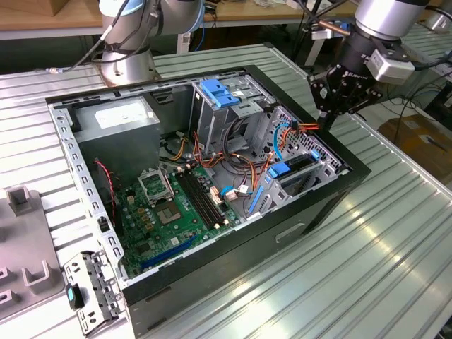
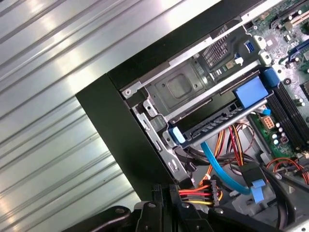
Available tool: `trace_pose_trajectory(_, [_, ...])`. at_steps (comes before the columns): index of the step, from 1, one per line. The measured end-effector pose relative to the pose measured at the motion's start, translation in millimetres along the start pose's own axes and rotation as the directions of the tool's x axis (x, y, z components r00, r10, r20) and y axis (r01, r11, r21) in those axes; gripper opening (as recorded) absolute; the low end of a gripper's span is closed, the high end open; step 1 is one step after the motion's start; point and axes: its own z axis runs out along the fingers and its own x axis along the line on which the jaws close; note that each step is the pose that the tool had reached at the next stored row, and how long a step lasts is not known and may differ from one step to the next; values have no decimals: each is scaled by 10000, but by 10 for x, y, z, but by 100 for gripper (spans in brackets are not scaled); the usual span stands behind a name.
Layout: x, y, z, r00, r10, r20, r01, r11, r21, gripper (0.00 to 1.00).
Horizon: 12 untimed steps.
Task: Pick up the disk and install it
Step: 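Insert the first disk wire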
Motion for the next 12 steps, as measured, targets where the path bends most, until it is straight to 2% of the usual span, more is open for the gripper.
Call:
trace_pose_trajectory(4, [-2,1,-7,10000,0,-1,0,10000,0,17])
trace_pose_trajectory(10, [-98,62,-10,10000,49,0,-49,10000,-1,17])
trace_pose_trajectory(12, [-98,62,-10,9993,363,-2,-363,9993,-13,17])
